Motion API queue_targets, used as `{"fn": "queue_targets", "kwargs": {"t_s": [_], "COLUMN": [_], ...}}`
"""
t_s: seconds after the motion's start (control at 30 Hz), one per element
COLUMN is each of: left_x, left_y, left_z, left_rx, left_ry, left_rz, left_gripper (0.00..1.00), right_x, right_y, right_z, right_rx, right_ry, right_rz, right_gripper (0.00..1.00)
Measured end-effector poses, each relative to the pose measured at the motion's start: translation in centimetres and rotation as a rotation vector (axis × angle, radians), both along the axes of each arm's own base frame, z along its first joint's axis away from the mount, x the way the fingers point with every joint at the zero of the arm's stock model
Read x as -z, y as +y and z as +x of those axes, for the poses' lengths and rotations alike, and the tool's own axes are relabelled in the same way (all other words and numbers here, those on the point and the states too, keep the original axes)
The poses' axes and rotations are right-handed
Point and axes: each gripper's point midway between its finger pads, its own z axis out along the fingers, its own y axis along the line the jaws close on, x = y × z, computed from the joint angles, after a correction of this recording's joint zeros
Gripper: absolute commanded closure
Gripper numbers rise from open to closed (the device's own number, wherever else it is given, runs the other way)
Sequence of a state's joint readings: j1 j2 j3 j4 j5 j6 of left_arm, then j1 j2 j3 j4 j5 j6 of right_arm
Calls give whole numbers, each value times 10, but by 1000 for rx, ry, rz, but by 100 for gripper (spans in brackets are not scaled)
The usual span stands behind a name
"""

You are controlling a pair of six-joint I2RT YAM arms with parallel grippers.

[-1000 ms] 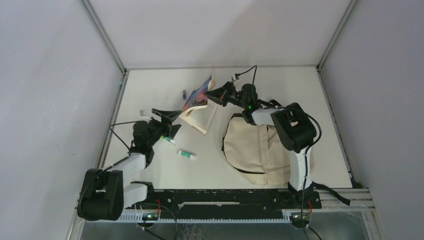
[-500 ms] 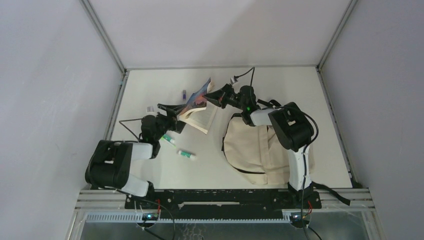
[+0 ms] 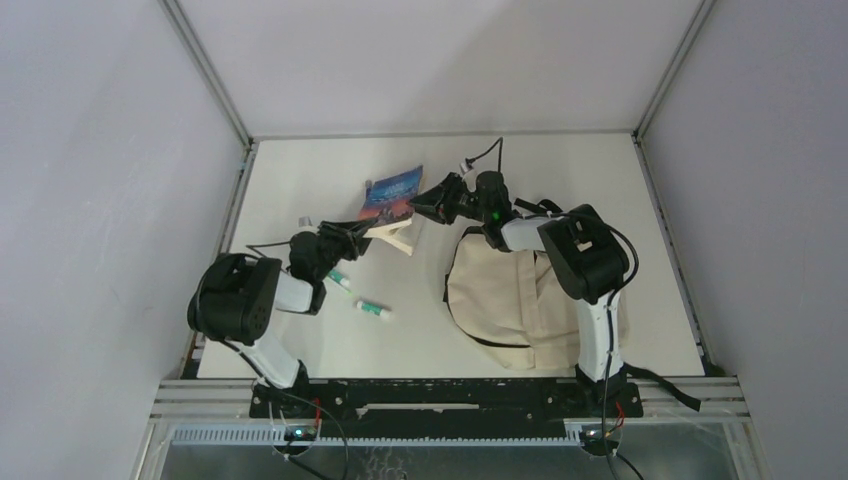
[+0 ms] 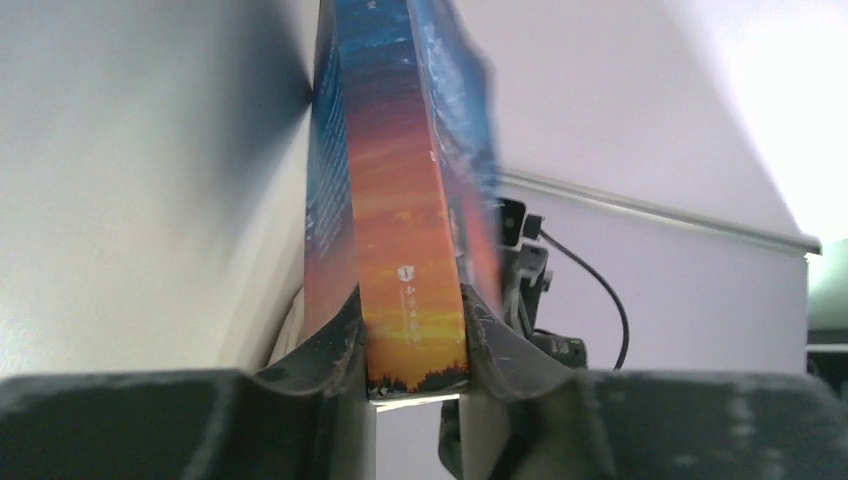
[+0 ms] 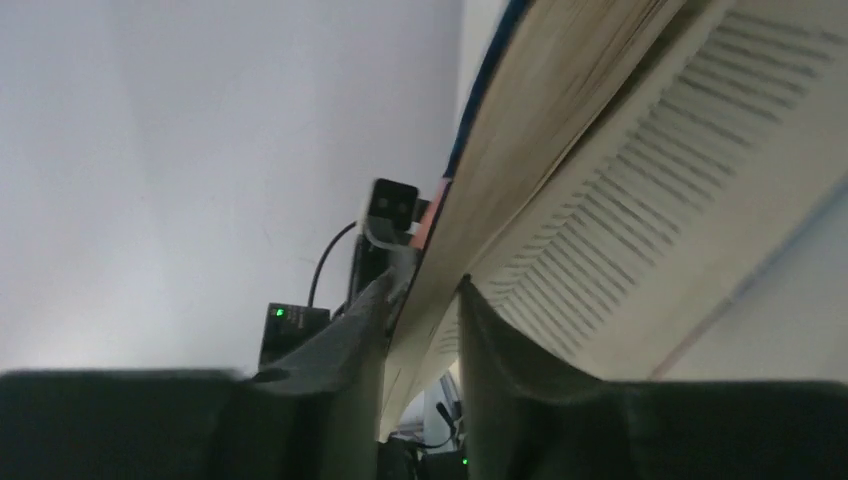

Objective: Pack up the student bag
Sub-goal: Pick up the book from the center of the board.

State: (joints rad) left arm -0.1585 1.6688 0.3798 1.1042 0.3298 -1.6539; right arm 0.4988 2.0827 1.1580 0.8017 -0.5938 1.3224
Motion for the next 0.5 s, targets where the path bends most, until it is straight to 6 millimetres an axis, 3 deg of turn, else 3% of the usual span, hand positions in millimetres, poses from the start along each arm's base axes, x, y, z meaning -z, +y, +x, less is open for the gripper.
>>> {"fn": "queue_targets", "kwargs": {"t_s": [0.07,0.13,0.23,0.37,0.5], "left_x": [3,3,0,-24,-71], "left_y": [3,3,-2,-16,-32], "left_z": [2,2,1,6,5], "left_rx": [-16,-12,16,103,216], "left_ry": [4,8,-6,-82,-231], "left_rz": [8,8,10,9,15], "left_gripper": [100,100,100,100,100], "right_x": [14,25,27,1,-29], "right_y": [-2,-3,-10,-30,-53], "right_z": [-3,-12,-20,-30,-33], "right_rx": [-10,-39,-63,-54,-32], "right_ry": [19,37,45,-16,-72], "right_rz": [-60,-116,-178,-221,-179], "right_gripper": [34,27,2,0,0]}}
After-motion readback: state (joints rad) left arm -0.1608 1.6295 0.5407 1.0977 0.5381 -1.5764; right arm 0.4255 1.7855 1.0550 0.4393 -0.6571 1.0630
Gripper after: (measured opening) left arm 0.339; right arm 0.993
